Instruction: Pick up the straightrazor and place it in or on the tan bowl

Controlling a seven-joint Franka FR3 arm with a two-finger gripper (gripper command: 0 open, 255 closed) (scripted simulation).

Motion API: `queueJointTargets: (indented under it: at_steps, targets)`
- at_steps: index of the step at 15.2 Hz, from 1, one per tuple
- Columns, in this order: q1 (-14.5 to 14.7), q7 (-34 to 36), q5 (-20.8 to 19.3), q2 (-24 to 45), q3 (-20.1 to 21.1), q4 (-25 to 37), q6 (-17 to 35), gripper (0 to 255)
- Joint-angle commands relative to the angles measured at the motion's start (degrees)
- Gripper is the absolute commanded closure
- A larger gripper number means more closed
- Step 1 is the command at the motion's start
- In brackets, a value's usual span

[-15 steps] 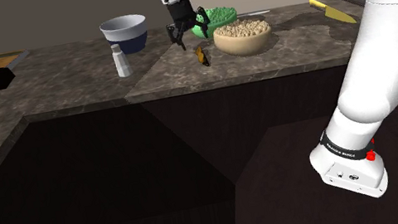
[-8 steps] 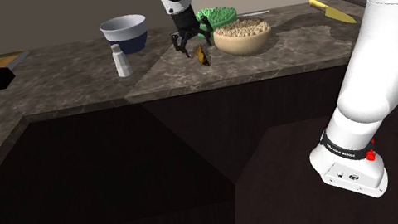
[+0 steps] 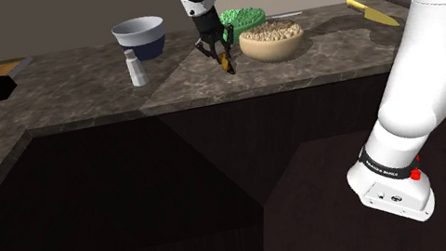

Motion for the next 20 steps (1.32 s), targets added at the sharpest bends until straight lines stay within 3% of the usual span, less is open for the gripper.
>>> queueJointTargets:
  at_steps: [1,8,20]
  targets:
    - [0.0,0.0,0.0,0.0,0.0,0.0,0.0,255]
    - [0.0,0.0,0.0,0.0,0.0,-0.01,0.01,255]
    - [0.26,-1.5,0.18,-0.36,0.15,8.72,-8.95,255]
